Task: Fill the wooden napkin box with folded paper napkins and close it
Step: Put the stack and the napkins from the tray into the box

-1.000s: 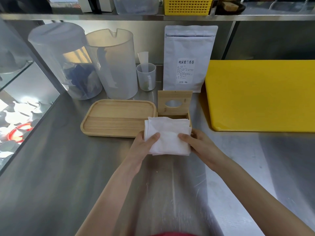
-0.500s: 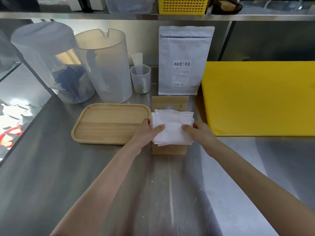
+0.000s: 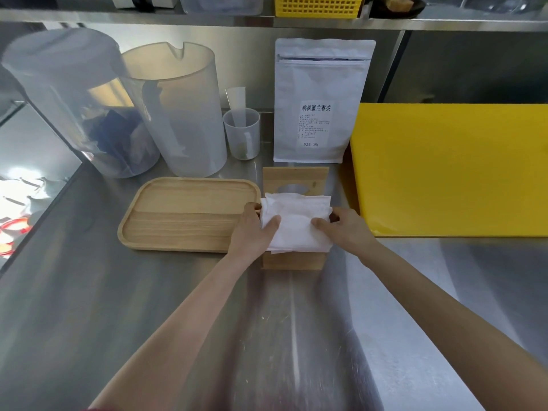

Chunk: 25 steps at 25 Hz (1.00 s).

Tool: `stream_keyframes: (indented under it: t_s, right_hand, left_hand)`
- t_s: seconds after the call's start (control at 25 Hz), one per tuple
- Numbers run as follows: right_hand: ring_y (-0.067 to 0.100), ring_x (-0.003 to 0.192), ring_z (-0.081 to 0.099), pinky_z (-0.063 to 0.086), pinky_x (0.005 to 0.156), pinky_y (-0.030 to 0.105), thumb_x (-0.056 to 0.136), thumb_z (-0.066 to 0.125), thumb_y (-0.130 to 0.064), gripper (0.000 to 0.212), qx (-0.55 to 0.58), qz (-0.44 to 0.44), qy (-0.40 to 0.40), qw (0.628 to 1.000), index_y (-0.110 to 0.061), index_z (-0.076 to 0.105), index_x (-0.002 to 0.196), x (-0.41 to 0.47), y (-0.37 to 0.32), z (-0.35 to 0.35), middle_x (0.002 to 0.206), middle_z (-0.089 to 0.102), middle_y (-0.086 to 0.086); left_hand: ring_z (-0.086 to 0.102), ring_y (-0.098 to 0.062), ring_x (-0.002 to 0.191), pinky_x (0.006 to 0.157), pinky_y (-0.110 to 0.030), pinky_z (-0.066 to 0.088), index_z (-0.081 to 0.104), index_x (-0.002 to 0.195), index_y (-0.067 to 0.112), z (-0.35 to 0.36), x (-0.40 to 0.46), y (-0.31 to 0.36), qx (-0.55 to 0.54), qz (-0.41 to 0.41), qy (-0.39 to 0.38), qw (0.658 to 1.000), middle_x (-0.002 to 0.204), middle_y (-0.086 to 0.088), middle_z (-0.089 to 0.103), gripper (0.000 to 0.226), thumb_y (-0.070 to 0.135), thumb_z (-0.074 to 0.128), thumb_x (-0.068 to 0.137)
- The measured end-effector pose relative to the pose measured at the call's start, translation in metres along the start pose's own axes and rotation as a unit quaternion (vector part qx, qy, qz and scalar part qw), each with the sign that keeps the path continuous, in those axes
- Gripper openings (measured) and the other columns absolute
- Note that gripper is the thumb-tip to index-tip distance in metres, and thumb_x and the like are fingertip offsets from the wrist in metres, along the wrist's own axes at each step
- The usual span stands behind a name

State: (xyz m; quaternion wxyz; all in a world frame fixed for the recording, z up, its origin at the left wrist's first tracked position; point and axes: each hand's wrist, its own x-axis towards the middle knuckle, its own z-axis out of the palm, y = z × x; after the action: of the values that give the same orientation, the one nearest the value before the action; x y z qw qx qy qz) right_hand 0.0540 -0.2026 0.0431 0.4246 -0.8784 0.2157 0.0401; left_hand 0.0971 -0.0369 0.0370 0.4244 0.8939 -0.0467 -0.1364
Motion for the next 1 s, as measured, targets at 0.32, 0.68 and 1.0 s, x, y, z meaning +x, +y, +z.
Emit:
stream_keyframes:
  t_s: [0.32, 0.68, 1.0]
  right_hand:
    - [0.019, 0.081, 0.054, 0.044, 0.070, 0.029, 0.082, 0.060, -0.032, 0.034, -0.062, -0.033, 0.017, 0.997, -0.004, 0.061, 0.102, 0.007, 0.006, 0.007, 0.107, 0.062, 0.016]
    - [0.025, 0.095, 0.054, 0.038, 0.076, 0.025, 0.081, 0.062, -0.029, 0.046, -0.088, -0.041, 0.055, 0.994, -0.005, 0.047, 0.117, 0.013, 0.007, 0.022, 0.122, 0.048, 0.016]
    - [0.028, 0.099, 0.054, 0.042, 0.080, 0.031, 0.084, 0.058, -0.032, 0.045, -0.099, -0.107, 0.097, 0.985, -0.005, 0.044, 0.118, 0.006, -0.001, 0.002, 0.119, 0.048, 0.016]
  left_hand:
    - [0.042, -0.031, 0.112, 0.091, -0.037, 0.036, 0.047, 0.118, 0.002, 0.008, 0.003, -0.012, 0.211, 0.062, 0.056, 0.974, 0.120, -0.017, 0.047, 0.046, 0.038, 0.045, 0.090]
    - [0.045, -0.027, 0.113, 0.089, -0.035, 0.039, 0.045, 0.120, 0.006, 0.008, 0.012, -0.012, 0.279, 0.103, 0.074, 0.952, 0.122, -0.012, 0.050, 0.042, 0.036, 0.046, 0.090]
    - [0.043, -0.026, 0.116, 0.092, -0.036, 0.035, 0.049, 0.119, 0.012, -0.007, 0.019, -0.008, 0.285, 0.157, 0.043, 0.945, 0.122, -0.008, 0.050, 0.041, 0.037, 0.049, 0.087]
